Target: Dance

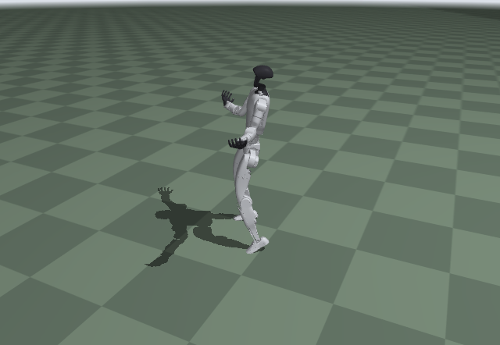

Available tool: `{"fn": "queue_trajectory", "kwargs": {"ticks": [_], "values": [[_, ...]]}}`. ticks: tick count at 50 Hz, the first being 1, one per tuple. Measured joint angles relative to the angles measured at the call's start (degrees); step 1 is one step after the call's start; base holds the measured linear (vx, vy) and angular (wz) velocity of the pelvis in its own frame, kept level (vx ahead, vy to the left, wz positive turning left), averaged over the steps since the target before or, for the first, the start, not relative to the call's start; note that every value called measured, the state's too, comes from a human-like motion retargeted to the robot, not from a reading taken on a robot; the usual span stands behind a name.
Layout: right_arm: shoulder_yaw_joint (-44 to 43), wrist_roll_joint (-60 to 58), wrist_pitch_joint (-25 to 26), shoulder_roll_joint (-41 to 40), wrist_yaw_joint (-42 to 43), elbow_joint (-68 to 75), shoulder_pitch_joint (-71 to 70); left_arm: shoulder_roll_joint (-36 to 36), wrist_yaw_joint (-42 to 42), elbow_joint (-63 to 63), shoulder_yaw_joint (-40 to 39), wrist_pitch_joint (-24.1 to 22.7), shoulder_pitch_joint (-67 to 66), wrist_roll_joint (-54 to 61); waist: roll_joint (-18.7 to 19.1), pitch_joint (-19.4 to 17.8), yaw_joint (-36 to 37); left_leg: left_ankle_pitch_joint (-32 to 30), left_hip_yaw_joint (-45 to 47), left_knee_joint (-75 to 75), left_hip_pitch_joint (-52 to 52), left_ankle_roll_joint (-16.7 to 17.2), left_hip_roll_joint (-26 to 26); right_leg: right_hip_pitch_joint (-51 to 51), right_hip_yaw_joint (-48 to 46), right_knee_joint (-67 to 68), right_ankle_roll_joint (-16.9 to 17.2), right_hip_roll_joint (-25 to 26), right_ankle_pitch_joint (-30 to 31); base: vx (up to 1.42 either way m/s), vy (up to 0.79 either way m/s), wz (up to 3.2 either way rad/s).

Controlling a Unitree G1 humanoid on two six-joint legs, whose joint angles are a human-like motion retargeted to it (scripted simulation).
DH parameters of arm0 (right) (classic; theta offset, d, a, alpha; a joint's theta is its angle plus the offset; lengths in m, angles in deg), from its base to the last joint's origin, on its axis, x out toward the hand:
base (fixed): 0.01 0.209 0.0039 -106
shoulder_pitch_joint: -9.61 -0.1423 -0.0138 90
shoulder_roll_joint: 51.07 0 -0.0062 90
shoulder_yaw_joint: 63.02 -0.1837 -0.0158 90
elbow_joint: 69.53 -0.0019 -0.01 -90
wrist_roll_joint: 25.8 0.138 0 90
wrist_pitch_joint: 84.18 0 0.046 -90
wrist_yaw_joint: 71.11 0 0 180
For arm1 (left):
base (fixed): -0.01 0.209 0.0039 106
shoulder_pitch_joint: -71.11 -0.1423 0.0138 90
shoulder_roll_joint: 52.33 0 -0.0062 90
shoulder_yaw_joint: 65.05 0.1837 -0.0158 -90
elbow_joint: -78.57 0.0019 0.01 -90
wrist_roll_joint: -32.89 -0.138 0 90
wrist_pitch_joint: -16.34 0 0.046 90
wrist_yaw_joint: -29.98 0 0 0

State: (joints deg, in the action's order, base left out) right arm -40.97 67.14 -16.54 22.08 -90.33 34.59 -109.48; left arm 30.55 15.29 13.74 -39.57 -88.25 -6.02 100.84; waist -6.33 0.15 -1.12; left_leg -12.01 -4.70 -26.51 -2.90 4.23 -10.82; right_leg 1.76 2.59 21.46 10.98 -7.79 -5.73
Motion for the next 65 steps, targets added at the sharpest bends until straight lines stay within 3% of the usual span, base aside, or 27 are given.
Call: {"fn": "queue_trajectory", "kwargs": {"ticks": [2,5,8,10,13,15,17,19,21,25,29,33,36,39,42,46,50,55,60,65], "values": [[-0.1,9.6,-3.6,-3.2,-2.0,-5.4,1.4,5.0,1.5,-6.4,5.1,-6.7,5.5,15.3,-1.7,-0.4,0.1,-1.9,-1.3,-9.2,-6.7,-5.7,-0.2,-1.0,-4.1,-0.5,-1.2,-0.4,-0.7,-0.23,-0.42,1.63],[1.1,8.8,-9.2,-6.0,2.6,-10.2,7.4,13.2,2.2,-17.2,11.9,-15.6,9.6,31.7,-3.7,-2.2,1.8,0.4,4.8,-20.0,-14.0,-18.9,-1.5,-2.1,-7.6,-0.9,-2.8,-0.7,-1.2,-0.17,-0.33,1.16],[4.2,-3.0,-13.4,-8.8,13.8,-16.9,13.2,20.4,6.3,-29.5,18.3,-22.3,4.2,30.0,-3.9,-3.1,4.3,2.1,5.5,-19.4,-15.5,-12.8,6.5,-1.6,-8.2,-2.7,-3.9,0.1,-0.7,-0.15,-0.11,0.42],[6.7,-9.3,-16.7,-10.8,20.5,-21.6,17.2,25.0,12.2,-38.5,21.2,-25.3,-1.1,21.2,-3.6,-2.8,4.9,2.5,5.9,-15.8,-15.3,-6.7,11.7,-1.9,-9.5,-5.5,-5.0,1.0,0.4,-0.18,-0.07,0.26],[9.7,-18.0,-21.3,-12.2,31.0,-24.1,24.6,31.7,20.7,-49.3,22.8,-29.3,-9.8,4.1,-1.9,-2.4,4.7,-0.9,6.7,-6.1,-11.8,-1.5,16.6,-3.2,-11.9,-9.3,-5.3,3.1,2.0,-0.08,-0.01,0.29],[10.9,-25.2,-22.0,-11.9,38.4,-23.6,30.3,35.0,29.0,-52.1,22.7,-31.2,-14.3,-8.3,-1.1,-2.5,5.6,-3.6,6.2,0.2,-9.1,-4.3,19.6,-4.2,-12.0,-11.0,-4.8,3.8,2.8,0.01,0.03,-0.07],[11.2,-33.3,-19.4,-10.7,42.7,-21.3,35.3,35.4,40.7,-51.9,23.1,-32.6,-18.4,-21.4,-0.8,-2.8,6.8,-0.2,5.1,4.9,-6.6,-11.0,22.6,-5.1,-11.3,-12.5,-4.7,4.1,3.4,0.01,0.07,-0.24],[11.5,-38.3,-16.4,-10.1,44.9,-19.9,38.1,33.7,51.5,-51.7,23.2,-31.8,-22.6,-32.5,0.1,-3.0,7.4,3.7,9.1,9.3,-3.3,-13.3,21.1,-5.9,-11.2,-13.7,-4.7,5.3,4.1,-0.03,0.03,-0.25],[11.8,-40.1,-16.0,-9.7,45.2,-18.9,39.6,31.3,54.6,-52.0,22.9,-30.0,-26.0,-38.7,1.2,-3.3,7.2,3.3,9.6,12.8,-1.1,-13.4,19.9,-6.6,-11.2,-14.6,-4.9,6.6,4.6,-0.05,-0.01,-0.12],[13.0,-40.6,-15.3,-7.5,45.2,-16.4,41.3,24.4,50.9,-53.1,22.4,-23.4,-30.8,-41.6,1.5,-2.9,3.3,1.3,10.2,13.5,-2.3,-11.0,17.7,-5.7,-12.2,-14.8,-5.3,7.0,4.6,-0.23,0.01,0.38],[13.5,-47.7,-11.4,0.2,44.4,-17.8,45.9,15.1,46.8,-53.3,25.7,-16.9,-31.0,-46.3,2.4,-3.7,5.0,1.6,6.7,14.7,-2.4,-10.0,19.2,-3.8,-12.3,-13.1,-6.3,6.8,4.3,-0.26,0.11,0.01],[15.6,-59.1,-4.1,7.4,40.1,-20.7,47.0,8.6,39.1,-53.7,29.1,-9.7,-29.2,-53.8,3.9,-5.0,7.4,8.0,3.4,16.5,0.6,-5.1,19.6,-4.0,-11.0,-11.6,-6.9,7.5,4.3,-0.07,0.12,-0.45],[20.8,-65.3,0.9,11.1,35.3,-22.6,45.4,7.8,35.4,-54.0,31.7,-5.6,-27.3,-60.4,4.4,-4.1,5.9,12.2,4.1,18.0,1.5,-4.2,19.2,-3.4,-10.5,-11.7,-7.3,8.2,4.6,-0.06,0.05,-0.33],[27.4,-67.7,4.4,13.8,29.8,-24.7,44.0,9.6,36.2,-54.8,35.5,-6.3,-25.0,-65.2,5.0,-3.4,4.7,11.5,5.1,19.0,1.6,-4.1,18.5,-3.0,-9.7,-11.7,-7.8,8.8,4.8,-0.01,0.04,-0.39],[35.0,-65.3,5.8,14.3,25.4,-26.8,41.6,13.3,39.2,-56.1,40.9,-11.1,-21.7,-66.9,5.5,-2.8,3.6,9.5,6.9,19.5,2.1,-4.5,17.9,-3.1,-9.6,-11.8,-8.3,9.3,4.9,0.01,0.01,-0.08],[49.3,-54.4,1.4,11.1,25.0,-29.6,33.0,18.2,44.0,-58.5,50.4,-16.6,-14.3,-61.2,5.6,-1.2,2.1,4.6,8.8,19.8,2.5,-6.5,17.6,-4.0,-9.8,-12.2,-8.4,9.3,5.0,0.04,0.01,-0.02],[63.4,-42.0,-2.5,6.9,23.5,-33.3,21.1,17.2,45.9,-63.2,56.5,-20.3,-4.6,-54.7,5.8,0.7,1.5,1.8,10.3,19.6,2.7,-9.7,18.1,-4.8,-9.0,-12.7,-8.5,9.3,5.2,0.08,0.02,-0.19],[72.8,-39.2,-1.3,7.2,20.4,-38.1,7.4,10.8,42.6,-67.0,61.3,-15.1,9.9,-55.8,5.6,2.2,2.6,1.5,11.4,19.8,3.5,-10.3,18.3,-5.4,-8.8,-12.8,-8.6,9.2,5.4,0.11,-0.02,-0.04],[73.5,-49.0,-3.6,12.0,25.6,-40.5,-2.9,6.2,43.4,-68.0,67.2,-11.2,22.5,-60.8,4.6,1.8,3.1,1.0,11.4,19.6,4.4,-10.4,18.2,-6.8,-10.6,-13.1,-8.2,8.7,5.4,0.01,-0.01,0.3],[72.5,-60.2,-5.0,14.1,32.7,-41.4,-8.3,4.9,46.1,-67.2,70.4,-10.1,29.3,-63.8,4.1,1.8,3.1,0.9,11.6,19.7,4.8,-10.4,18.0,-7.4,-10.7,-13.2,-8.0,8.8,5.2,0.0,-0.01,0.04]]}}
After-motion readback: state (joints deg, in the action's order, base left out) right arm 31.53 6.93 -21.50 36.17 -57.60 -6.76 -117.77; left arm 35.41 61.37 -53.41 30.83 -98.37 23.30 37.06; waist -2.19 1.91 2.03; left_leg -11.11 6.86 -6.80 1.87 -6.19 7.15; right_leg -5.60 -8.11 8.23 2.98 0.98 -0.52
